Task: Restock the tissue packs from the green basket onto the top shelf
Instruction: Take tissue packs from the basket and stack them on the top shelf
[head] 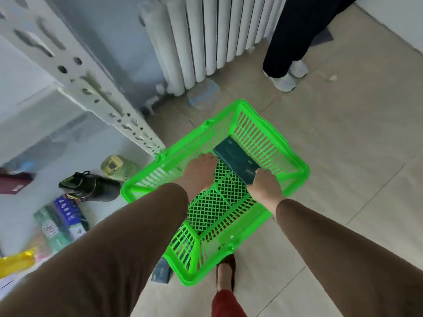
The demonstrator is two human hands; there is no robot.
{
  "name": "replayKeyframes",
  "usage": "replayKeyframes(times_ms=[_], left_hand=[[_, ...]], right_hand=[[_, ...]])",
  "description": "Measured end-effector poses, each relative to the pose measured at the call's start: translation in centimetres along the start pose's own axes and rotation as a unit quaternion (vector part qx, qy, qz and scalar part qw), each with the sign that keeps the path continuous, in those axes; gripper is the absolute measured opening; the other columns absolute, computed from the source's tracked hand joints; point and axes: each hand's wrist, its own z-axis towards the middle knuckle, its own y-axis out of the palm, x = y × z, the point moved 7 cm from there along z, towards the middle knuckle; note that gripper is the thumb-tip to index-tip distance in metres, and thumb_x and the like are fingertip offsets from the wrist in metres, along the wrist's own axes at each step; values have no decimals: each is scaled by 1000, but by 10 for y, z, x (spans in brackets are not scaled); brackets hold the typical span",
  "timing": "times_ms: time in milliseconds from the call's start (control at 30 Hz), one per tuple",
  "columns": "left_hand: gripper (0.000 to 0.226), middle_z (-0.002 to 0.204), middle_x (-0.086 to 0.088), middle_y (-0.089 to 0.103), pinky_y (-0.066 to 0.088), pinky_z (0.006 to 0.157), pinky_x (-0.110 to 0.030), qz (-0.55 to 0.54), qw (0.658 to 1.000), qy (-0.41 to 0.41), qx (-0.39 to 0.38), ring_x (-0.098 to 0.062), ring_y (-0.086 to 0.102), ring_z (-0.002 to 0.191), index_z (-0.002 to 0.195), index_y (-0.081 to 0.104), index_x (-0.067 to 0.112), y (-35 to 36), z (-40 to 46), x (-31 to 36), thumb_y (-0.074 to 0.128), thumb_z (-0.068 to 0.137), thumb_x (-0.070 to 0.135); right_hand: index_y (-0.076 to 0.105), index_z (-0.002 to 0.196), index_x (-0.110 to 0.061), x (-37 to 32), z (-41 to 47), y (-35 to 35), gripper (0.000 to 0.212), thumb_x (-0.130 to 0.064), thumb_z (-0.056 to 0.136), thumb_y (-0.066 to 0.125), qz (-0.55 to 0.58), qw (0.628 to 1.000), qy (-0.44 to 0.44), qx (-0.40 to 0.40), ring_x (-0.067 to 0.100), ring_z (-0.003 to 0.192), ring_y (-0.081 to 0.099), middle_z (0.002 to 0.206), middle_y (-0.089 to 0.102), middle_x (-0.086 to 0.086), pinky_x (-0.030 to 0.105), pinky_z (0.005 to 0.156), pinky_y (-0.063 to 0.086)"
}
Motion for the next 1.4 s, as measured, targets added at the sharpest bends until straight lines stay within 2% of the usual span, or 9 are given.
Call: replayKeyframes(times_ms=[333, 467, 533, 633, 800, 1033, 1100, 1233, 1400], left_hand=[[64, 143, -10, 40, 47, 95, -39, 165, 981, 99, 30, -29, 42, 127, 145, 35, 8, 55, 155, 30, 62, 87, 4], [67, 140, -9, 41, 46, 88, -38, 190, 978, 59, 57, -29, 46, 118, 147, 29, 10, 66, 156, 23, 61, 88, 6], [53, 134, -8, 46, 43, 90, -35, 236, 967, 56, 71, -27, 48, 118, 141, 40, 11, 64, 149, 18, 58, 92, 16], [32, 126, -3, 55, 44, 90, -31, 312, 943, 88, 78, -23, 53, 114, 117, 63, 16, 60, 128, 16, 63, 84, 18], [51, 121, -5, 58, 43, 89, -37, 220, 974, 5, 59, -27, 55, 111, 122, 55, 21, 37, 45, -15, 73, 75, 28], [52, 101, -1, 62, 48, 67, -38, -60, 981, -144, 112, -30, 62, 97, 112, 45, 29, -47, -160, -77, 57, 75, 63], [51, 95, -6, 62, 50, 69, -41, -151, 966, -168, 127, -32, 62, 91, 108, 47, 24, -72, -225, -99, 64, 73, 57], [53, 107, -4, 58, 44, 75, -33, -226, 930, -225, 183, -25, 59, 92, 118, 46, 28, -117, -360, -157, 77, 77, 38], [40, 99, 0, 60, 38, 64, -24, -290, 894, -220, 262, -17, 55, 83, 111, 59, 21, -168, -521, -227, 80, 78, 27]], right_hand=[[48, 123, -4, 12, 92, 58, 27, -11, 97, 51, -142, 983, -67, 95, 31, 107, 54, 118, 53, 16, 36, 82, 49], [49, 123, 0, 9, 97, 66, 30, -4, 94, 44, -156, 976, -80, 127, 34, 94, 58, 106, 57, 20, 41, 77, 50], [52, 114, -2, 6, 99, 67, 27, -3, 93, 35, -190, 975, -57, 98, 33, 101, 56, 110, 56, 17, 40, 83, 47], [55, 110, -8, 1, 93, 62, 18, -9, 93, 50, -217, 972, -53, 69, 31, 110, 50, 115, 53, 12, 39, 88, 43], [39, 130, -19, -9, 50, 44, 55, -27, 84, 70, -102, 992, -71, -13, 34, 104, 59, 115, 56, 11, 42, 80, 51], [41, 111, -21, -92, -81, -44, 48, -32, 81, 77, -4, 978, -204, -51, 22, 73, 62, 92, 63, -2, 26, 51, 38], [42, 119, -17, -129, -127, -65, 56, -22, 78, 80, 39, 971, -229, -55, 19, 76, 59, 95, 60, -3, 20, 51, 35], [46, 127, -8, -206, -217, -84, 64, -11, 73, 80, 117, 956, -262, -56, 27, 96, 62, 110, 62, 10, 32, 70, 44], [58, 111, -25, -305, -341, -86, 45, -8, 76, 80, 264, 913, -297, -88, 17, 83, 55, 90, 59, 7, 32, 73, 39]])
